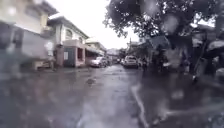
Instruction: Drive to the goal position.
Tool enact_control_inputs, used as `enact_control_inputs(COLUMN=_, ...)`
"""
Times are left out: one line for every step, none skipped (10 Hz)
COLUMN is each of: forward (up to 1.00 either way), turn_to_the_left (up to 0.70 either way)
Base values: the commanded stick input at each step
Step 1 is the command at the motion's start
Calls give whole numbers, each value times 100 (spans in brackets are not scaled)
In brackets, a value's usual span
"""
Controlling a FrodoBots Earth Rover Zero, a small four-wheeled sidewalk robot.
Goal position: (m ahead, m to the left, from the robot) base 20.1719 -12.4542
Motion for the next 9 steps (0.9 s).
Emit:
enact_control_inputs(forward=100, turn_to_the_left=0)
enact_control_inputs(forward=100, turn_to_the_left=0)
enact_control_inputs(forward=100, turn_to_the_left=0)
enact_control_inputs(forward=100, turn_to_the_left=0)
enact_control_inputs(forward=100, turn_to_the_left=0)
enact_control_inputs(forward=100, turn_to_the_left=0)
enact_control_inputs(forward=100, turn_to_the_left=0)
enact_control_inputs(forward=100, turn_to_the_left=0)
enact_control_inputs(forward=100, turn_to_the_left=0)
